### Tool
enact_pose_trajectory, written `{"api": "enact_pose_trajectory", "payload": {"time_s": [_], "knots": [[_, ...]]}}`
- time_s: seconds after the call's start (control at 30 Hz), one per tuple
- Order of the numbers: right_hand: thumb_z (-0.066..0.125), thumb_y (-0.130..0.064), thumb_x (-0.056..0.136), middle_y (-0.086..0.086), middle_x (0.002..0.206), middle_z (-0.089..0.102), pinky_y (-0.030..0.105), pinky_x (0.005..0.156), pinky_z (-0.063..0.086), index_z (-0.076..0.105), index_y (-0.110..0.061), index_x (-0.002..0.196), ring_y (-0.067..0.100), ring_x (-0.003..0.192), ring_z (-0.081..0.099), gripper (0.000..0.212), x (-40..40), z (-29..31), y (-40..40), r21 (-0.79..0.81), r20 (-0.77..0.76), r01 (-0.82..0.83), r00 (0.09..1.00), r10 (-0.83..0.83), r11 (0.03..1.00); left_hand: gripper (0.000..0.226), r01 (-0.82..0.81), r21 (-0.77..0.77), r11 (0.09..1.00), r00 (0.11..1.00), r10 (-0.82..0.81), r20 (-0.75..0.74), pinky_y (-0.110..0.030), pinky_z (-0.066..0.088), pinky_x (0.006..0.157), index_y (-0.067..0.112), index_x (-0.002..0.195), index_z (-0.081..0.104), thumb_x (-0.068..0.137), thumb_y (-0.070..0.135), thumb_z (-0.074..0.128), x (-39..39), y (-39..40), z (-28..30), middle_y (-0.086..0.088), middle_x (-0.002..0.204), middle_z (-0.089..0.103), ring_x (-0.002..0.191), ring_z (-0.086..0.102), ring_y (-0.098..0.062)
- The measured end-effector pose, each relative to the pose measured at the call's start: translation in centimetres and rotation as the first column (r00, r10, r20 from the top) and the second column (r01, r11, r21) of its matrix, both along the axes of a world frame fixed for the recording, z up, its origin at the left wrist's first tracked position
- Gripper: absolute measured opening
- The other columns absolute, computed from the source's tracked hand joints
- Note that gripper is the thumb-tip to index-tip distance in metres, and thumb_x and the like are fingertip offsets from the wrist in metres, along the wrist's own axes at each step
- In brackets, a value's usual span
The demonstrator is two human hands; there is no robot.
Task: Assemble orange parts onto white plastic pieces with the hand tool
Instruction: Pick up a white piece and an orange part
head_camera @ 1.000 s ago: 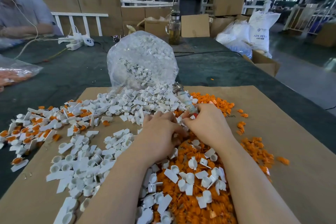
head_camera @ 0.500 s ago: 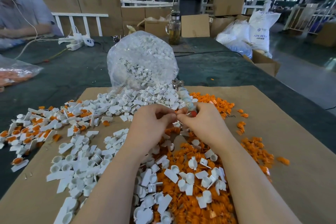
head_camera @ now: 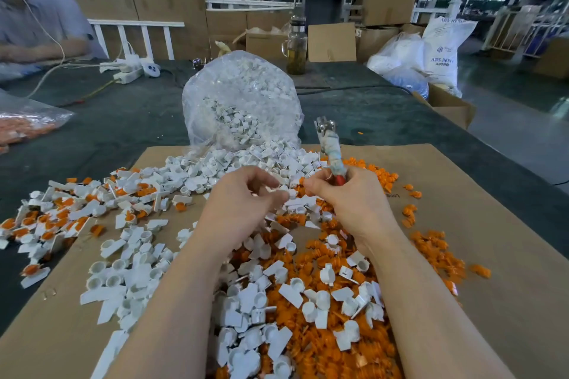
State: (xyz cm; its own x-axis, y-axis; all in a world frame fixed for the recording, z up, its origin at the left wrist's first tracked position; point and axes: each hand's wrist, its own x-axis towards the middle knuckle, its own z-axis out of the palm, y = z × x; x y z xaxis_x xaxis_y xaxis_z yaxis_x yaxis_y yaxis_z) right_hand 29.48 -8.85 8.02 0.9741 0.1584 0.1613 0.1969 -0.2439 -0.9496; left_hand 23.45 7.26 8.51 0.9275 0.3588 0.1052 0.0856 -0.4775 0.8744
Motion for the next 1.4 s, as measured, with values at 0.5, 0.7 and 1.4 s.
{"api": "enact_pose_trajectory", "payload": {"time_s": [0.5, 0.7, 1.4], "knots": [[0.076, -0.026, 0.082, 0.000, 0.078, 0.067, 0.009, 0.053, 0.043, 0.069, -0.023, 0.075, 0.007, 0.068, 0.059, 0.010, 0.1, -0.3, -0.1, -0.058, 0.045, -0.022, 0.999, 0.025, 0.998, 0.009, 0.029, 0.075, 0.997, 0.998, -0.025, -0.049, -0.018, 0.048, 0.053, 0.028, 0.078, 0.071, 0.084, 0.033, 0.077, 0.1, -0.3, -0.3, 0.007, 0.071, 0.071, 0.058, 0.063, -0.002], [0.074, -0.018, 0.083, -0.007, 0.073, 0.068, 0.003, 0.058, 0.043, 0.070, -0.026, 0.077, -0.001, 0.069, 0.061, 0.011, -0.2, 0.0, -0.1, 0.030, 0.093, -0.063, 0.994, 0.060, 0.998, 0.005, -0.011, -0.502, 0.865, 0.999, 0.026, 0.022, -0.020, 0.056, 0.061, 0.009, 0.086, 0.066, 0.089, 0.009, 0.070, 0.2, -0.7, 0.1, -0.004, 0.071, 0.075, 0.066, 0.070, -0.011], [0.068, -0.040, 0.087, -0.013, 0.065, 0.057, 0.017, 0.053, 0.034, 0.067, -0.021, 0.089, -0.003, 0.065, 0.053, 0.019, -0.6, -0.7, 1.3, -0.168, 0.397, 0.161, 0.914, -0.083, 0.972, 0.007, 0.011, -0.661, 0.751, 0.982, 0.118, 0.150, -0.021, 0.057, 0.058, 0.002, 0.082, 0.069, 0.080, -0.002, 0.075, 0.0, -2.1, 0.7, -0.013, 0.070, 0.074, 0.069, 0.075, -0.020]]}}
